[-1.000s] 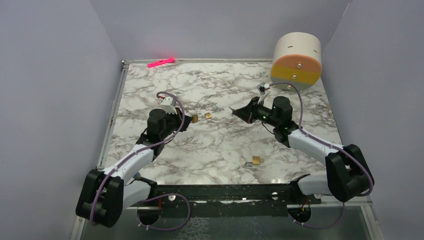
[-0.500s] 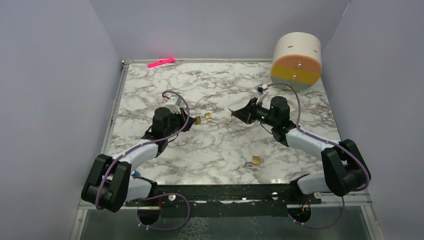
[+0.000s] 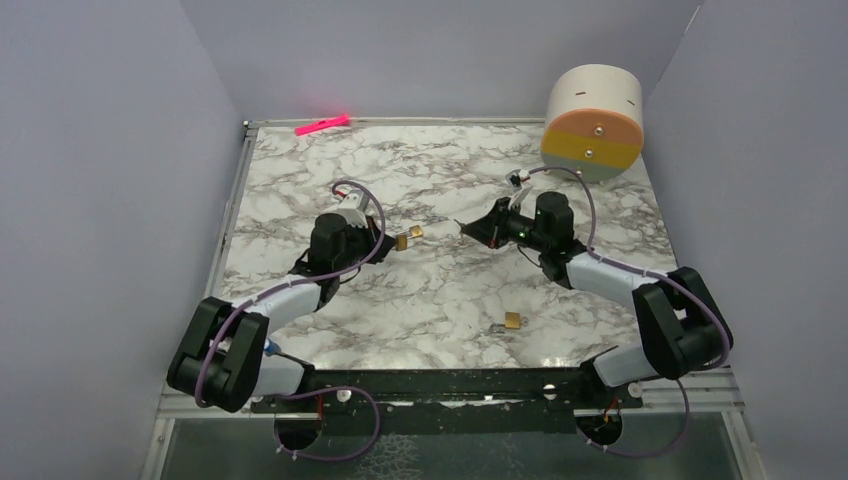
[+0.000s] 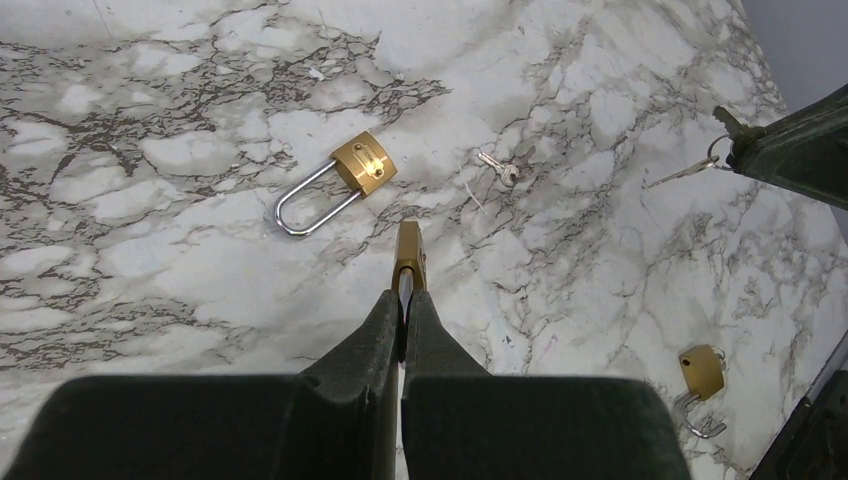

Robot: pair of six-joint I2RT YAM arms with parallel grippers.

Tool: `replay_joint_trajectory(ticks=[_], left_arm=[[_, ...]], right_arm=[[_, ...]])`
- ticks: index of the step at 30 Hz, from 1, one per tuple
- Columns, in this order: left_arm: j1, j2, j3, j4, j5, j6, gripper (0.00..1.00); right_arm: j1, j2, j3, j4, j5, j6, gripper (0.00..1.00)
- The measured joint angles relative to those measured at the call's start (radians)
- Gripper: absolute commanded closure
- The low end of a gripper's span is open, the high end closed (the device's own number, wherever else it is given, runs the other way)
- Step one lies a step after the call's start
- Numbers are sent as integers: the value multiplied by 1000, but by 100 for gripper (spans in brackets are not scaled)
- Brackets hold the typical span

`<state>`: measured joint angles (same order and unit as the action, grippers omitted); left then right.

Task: Lock with the key
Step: Place the lock at the center of the board.

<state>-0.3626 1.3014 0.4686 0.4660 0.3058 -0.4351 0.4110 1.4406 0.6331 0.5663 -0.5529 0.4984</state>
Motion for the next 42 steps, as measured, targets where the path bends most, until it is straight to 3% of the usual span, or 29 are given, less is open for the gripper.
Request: replay_joint_trajectory(ticks=[18, 42], left_arm=[[-37, 98, 31, 19, 29, 9, 100], [-87, 238, 81, 29, 50, 21, 100]], right_arm=[[0, 219, 70, -15, -33, 0, 99], [31, 367, 169, -105, -54, -29, 99]])
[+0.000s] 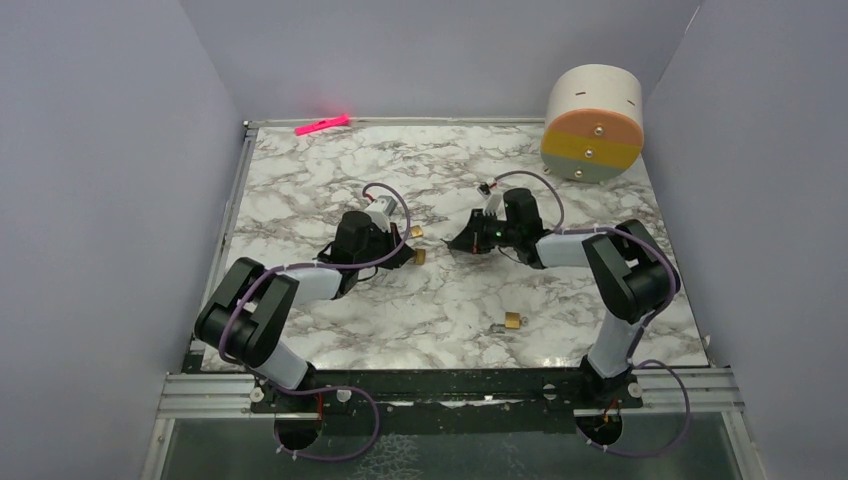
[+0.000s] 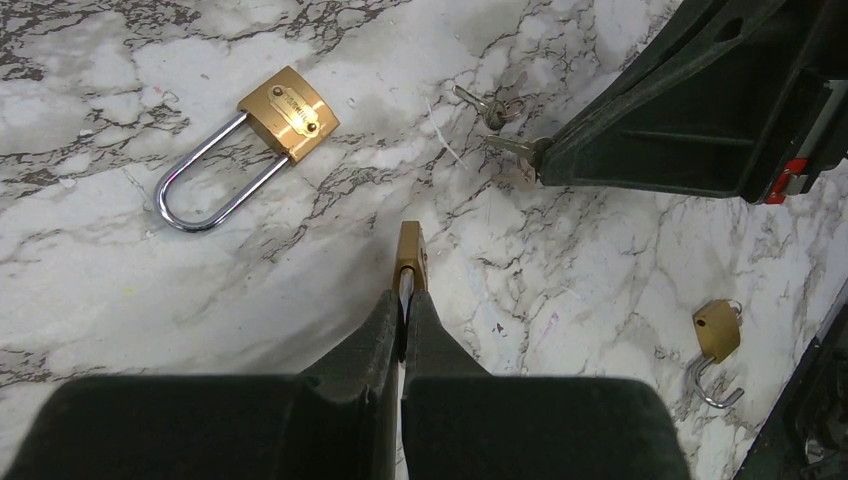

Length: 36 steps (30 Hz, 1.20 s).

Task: Lock with the key
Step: Place the lock at the center of the board.

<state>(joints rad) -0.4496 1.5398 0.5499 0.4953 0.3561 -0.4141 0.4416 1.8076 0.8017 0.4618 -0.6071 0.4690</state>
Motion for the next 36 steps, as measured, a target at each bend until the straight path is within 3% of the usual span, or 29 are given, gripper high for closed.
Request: replay_joint_trajectory(ticks=[21, 27, 33, 36], left_arm=[[-4, 25, 6, 29, 3, 6, 100], [-3, 21, -24, 67, -2, 3, 99], [-4, 5, -43, 57, -26, 6, 84], [-4, 3, -53, 25, -57, 8, 78]], right_arm=[[85, 34, 17, -52, 10, -34, 99], [94, 34, 4, -54, 13, -41, 89], [94, 35, -10, -63, 19, -44, 84], [94, 35, -11, -68, 21, -48, 73]])
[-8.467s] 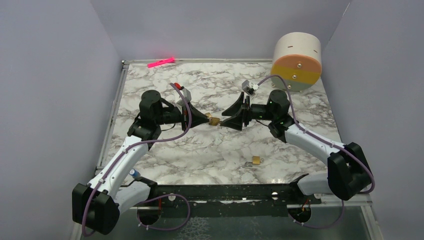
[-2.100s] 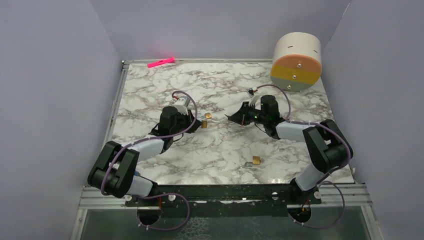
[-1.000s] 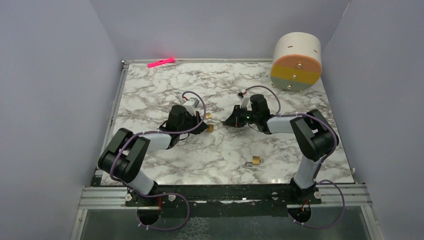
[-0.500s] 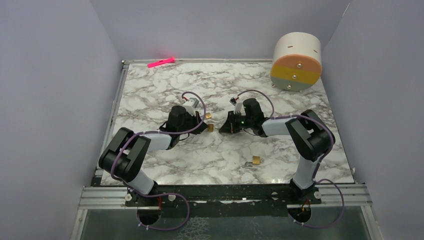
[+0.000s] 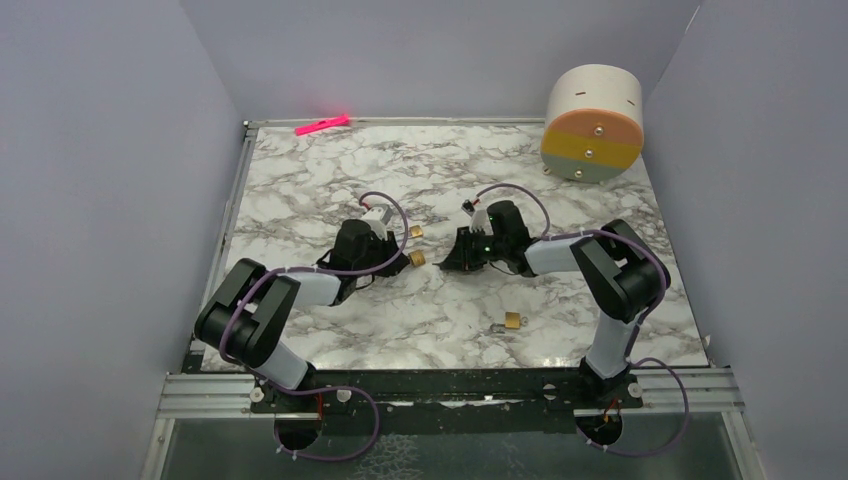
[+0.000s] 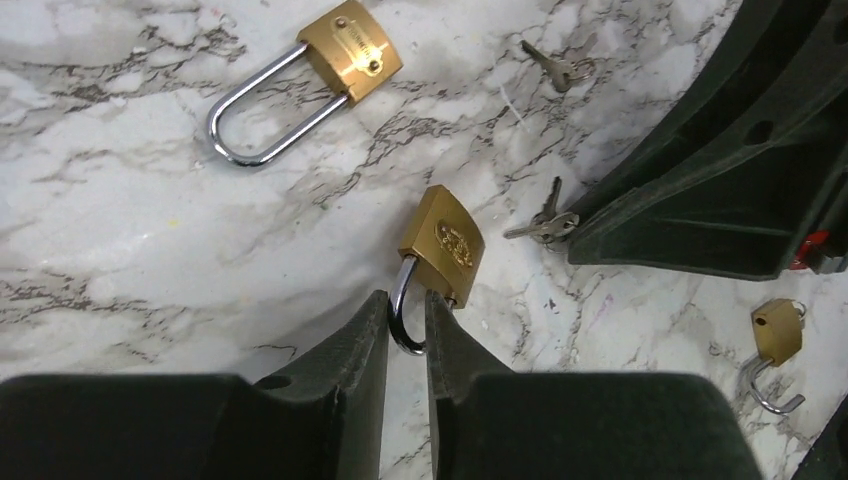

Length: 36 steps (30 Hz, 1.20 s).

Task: Lock with the key
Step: Place the lock at the center of the board.

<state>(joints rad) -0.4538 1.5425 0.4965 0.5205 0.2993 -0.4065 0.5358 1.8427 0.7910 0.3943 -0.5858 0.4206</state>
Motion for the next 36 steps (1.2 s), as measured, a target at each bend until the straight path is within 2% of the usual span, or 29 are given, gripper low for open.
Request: replay_joint_trajectory(ticks=[3, 7, 10, 12, 13, 14, 15, 17, 18, 26, 31, 36], left_arm=[[0, 0, -4, -37, -31, 2, 73], [0, -5, -4, -61, -61, 7, 67], [0, -14, -4, -77, -84, 9, 42], [0, -24, -3, -79, -95, 9, 32], [0, -32, -2, -84, -106, 10, 28], [-1, -36, -2, -85, -109, 9, 23], [-2, -44, -2, -92, -117, 10, 18], [-3, -60, -1, -106, -135, 10, 5], [-3, -70, -1, -116, -148, 11, 2], [-3, -172, -1, -176, -229, 11, 1], [-3, -293, 16, -241, -281, 7, 1], [-3, -381, 55, -286, -306, 8, 1]], right_arm=[[0, -3, -3, 1, 2, -2, 64], [2, -13, -3, -2, 4, -10, 57], [6, -20, 1, -13, 13, -16, 51], [11, -27, 7, -31, 24, -22, 44], [12, -31, 12, -41, 32, -23, 34], [14, -37, 17, -56, 41, -25, 7], [14, -45, 24, -69, 48, -25, 1], [15, -71, 39, -90, 54, -31, 0], [16, -88, 45, -99, 67, -30, 0], [15, -257, 59, -197, 165, -30, 0], [15, -392, 60, -321, 344, -1, 0], [15, -575, 36, -556, 552, 100, 0]])
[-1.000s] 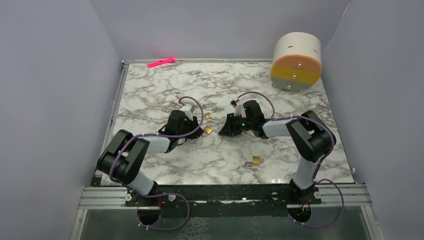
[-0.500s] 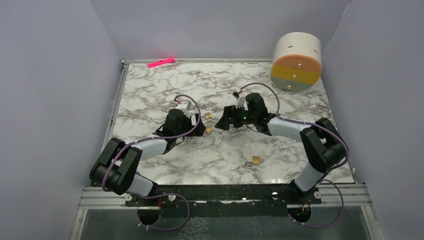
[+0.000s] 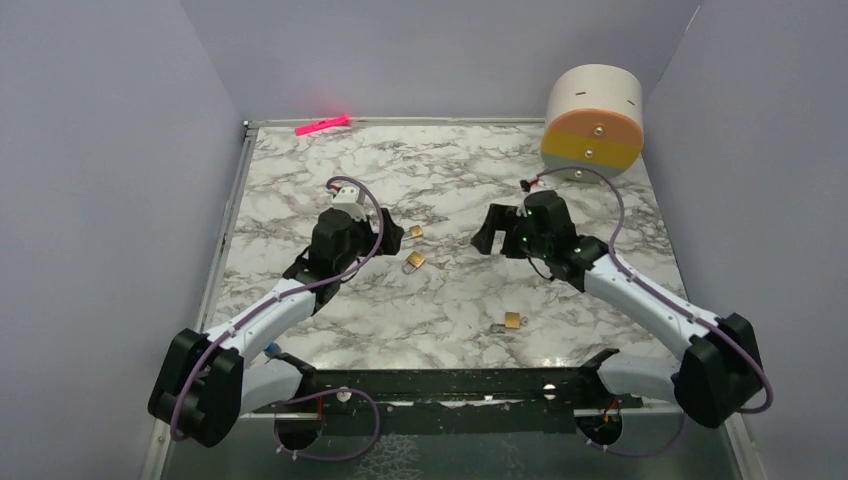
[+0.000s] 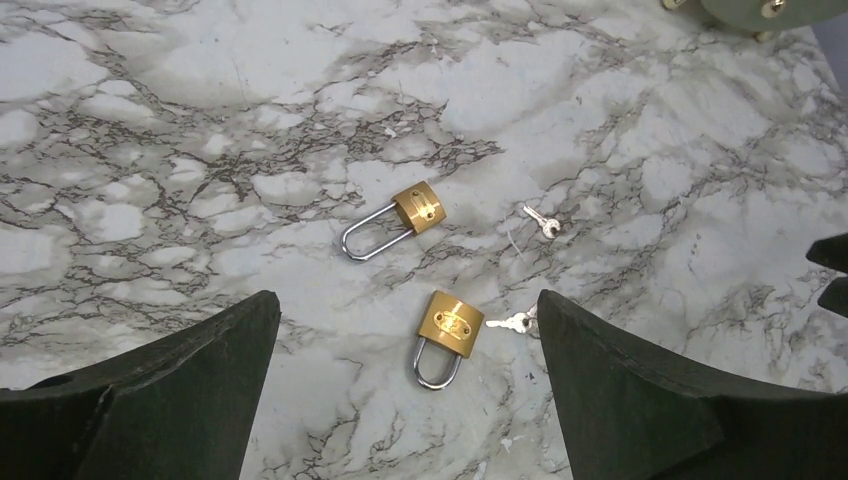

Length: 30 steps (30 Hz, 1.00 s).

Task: Lock with the key
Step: Place the lock at the center of the board, then pick up the lock from the center of the board.

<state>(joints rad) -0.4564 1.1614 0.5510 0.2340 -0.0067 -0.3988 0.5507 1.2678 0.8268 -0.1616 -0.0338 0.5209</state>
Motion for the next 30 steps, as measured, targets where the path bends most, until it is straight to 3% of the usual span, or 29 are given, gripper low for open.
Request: replay_joint_trajectory(ticks=[5, 11, 20, 30], left_arm=[[0, -31, -6, 3, -6, -1, 1], [0, -1, -25, 13, -5, -9, 1], [0, -55, -56, 13, -14, -8, 1], [0, -61, -74, 19, -17, -8, 1]], right_arm=[[37, -163, -33, -254, 127, 115, 3], [203, -143, -41, -488, 227, 264, 9], [227, -96, -150, -539, 232, 366, 14], [227, -66, -181, -502, 271, 366, 34]])
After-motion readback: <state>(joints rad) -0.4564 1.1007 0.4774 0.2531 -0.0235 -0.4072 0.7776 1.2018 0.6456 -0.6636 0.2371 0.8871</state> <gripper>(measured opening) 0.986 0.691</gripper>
